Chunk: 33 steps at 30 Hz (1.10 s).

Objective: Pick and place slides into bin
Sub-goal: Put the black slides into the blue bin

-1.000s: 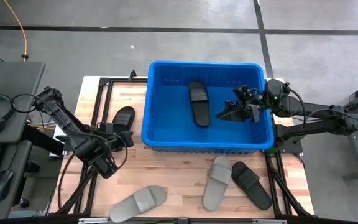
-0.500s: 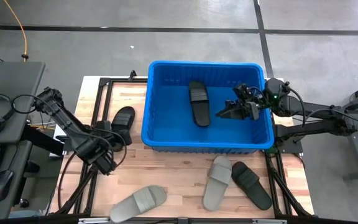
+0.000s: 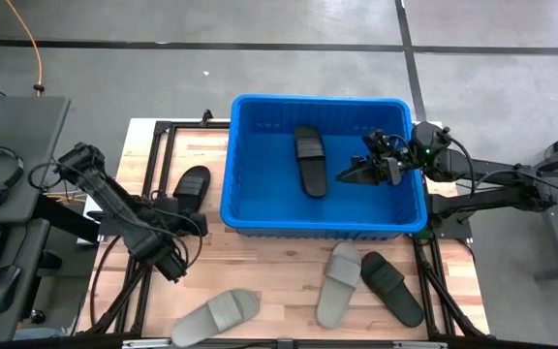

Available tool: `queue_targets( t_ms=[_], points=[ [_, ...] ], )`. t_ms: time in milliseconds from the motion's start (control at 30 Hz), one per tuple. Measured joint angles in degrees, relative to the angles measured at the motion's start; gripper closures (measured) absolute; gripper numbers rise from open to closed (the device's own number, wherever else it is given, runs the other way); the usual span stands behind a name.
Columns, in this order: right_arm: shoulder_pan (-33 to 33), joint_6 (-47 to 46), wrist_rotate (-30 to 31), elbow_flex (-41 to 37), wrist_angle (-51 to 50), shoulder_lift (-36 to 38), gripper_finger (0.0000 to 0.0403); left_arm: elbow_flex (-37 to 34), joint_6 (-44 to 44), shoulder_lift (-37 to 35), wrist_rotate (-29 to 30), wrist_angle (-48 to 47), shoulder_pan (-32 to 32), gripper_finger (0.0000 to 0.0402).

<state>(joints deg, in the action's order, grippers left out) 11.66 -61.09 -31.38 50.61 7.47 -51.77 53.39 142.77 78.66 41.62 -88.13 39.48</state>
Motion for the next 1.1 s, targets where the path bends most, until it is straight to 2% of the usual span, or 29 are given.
queue_targets(
  t_ms=[500,667,900,1100],
  points=[
    [0.0,-0.5,3.0,0.0,-1.4,0.0,0.0224,0.0,-0.7,14.2,0.1,7.7,-0.1,0.0401],
    [0.0,-0.5,3.8,0.0,-1.7,0.0,0.0224,0.0,-0.7,15.7,2.9,8.0,-0.1,0.0401],
    [0.0,1.3,4.3,0.0,-1.7,0.0,0.0224,-0.1,-2.4,15.8,2.6,6.2,-0.1,0.0401],
    [0.0,3.0,4.3,0.0,-1.7,0.0,0.0224,-4.4,-3.1,15.8,2.9,10.5,-0.1,0.0391]
  ],
)
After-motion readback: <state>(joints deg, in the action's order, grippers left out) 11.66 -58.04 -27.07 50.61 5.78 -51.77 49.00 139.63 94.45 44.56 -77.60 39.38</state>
